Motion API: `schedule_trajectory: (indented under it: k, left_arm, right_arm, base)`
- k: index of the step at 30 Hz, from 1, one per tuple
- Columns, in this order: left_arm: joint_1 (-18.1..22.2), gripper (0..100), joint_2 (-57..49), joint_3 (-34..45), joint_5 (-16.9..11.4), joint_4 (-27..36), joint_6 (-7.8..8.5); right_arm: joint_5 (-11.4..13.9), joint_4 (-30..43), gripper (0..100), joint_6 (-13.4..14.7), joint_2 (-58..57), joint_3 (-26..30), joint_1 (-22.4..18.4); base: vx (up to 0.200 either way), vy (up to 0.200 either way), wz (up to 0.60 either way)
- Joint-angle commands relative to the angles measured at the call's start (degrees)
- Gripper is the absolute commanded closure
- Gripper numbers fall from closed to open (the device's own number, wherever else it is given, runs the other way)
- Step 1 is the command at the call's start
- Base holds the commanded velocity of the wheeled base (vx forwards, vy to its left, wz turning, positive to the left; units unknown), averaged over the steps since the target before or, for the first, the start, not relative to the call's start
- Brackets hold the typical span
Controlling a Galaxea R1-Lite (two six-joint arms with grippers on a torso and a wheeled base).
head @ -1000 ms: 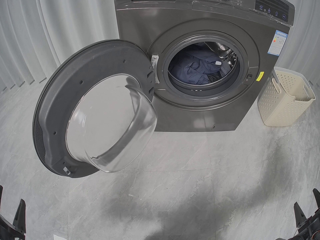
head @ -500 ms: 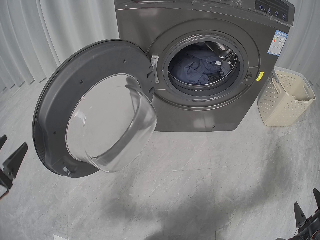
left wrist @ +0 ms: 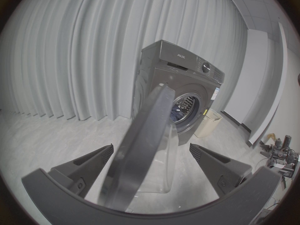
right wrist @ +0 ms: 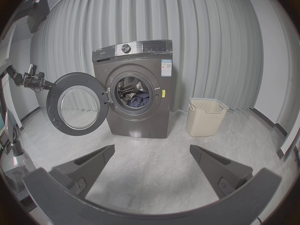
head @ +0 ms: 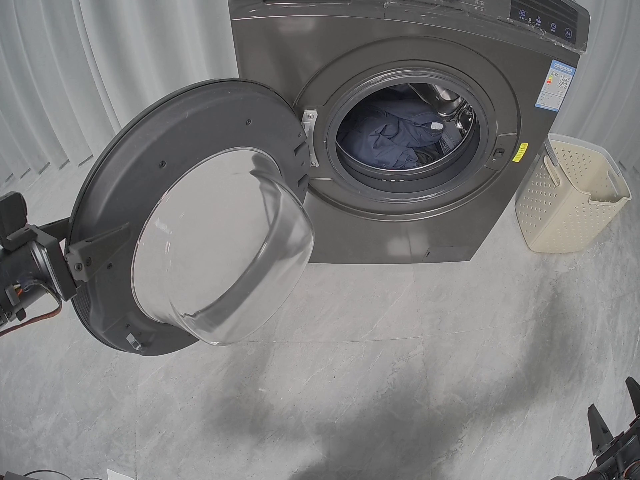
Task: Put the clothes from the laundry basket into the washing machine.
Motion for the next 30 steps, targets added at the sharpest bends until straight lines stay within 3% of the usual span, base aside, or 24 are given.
schedule_trajectory:
  k: [1,6,9,11,15,20,24,30]
  left_arm:
    - [-8.1,0,-1.1,0.8,-1.3,0.3,-0.58]
    - [-20.8,0,-5.3,1.3,0.1,1.3,-3.31]
    - [-22.6,0,-6.0,1.3,2.3,2.0,-3.31]
    - [-22.6,0,-5.9,1.4,4.4,2.0,-3.13]
    - [-22.0,0,-5.6,0.6,4.9,1.5,-3.39]
    - [-17.3,0,-4.9,0.7,4.4,1.3,-3.13]
    - [-15.9,0,-3.6,0.5,4.4,0.7,-3.48]
    - [-9.7,0,-2.4,0.6,3.7,-1.3,-3.22]
  right_arm:
    - [0.0,0.0,0,-0.1,-0.6,0.9,0.0]
    - [0.0,0.0,0,0.0,-0.6,0.9,0.0]
    - [0.0,0.0,0,0.0,-0.6,0.9,0.0]
    - [0.0,0.0,0,0.0,-0.6,0.9,0.0]
    - [0.0,0.0,0,0.0,-0.6,0.9,0.0]
    - [0.0,0.0,0,-0.1,-0.6,0.9,0.0]
    - [0.0,0.0,0,0.0,-0.6,0.9,0.0]
    - [0.0,0.0,0,-0.1,-0.6,0.9,0.0]
  base:
    - [0.000,0.000,0.00]
    - [0.000,0.000,0.00]
    - [0.000,0.000,0.00]
    - [0.000,0.000,0.00]
    - [0.000,0.000,0.00]
    - [0.000,0.000,0.00]
    - [0.000,0.000,0.00]
    - [0.000,0.000,0.00]
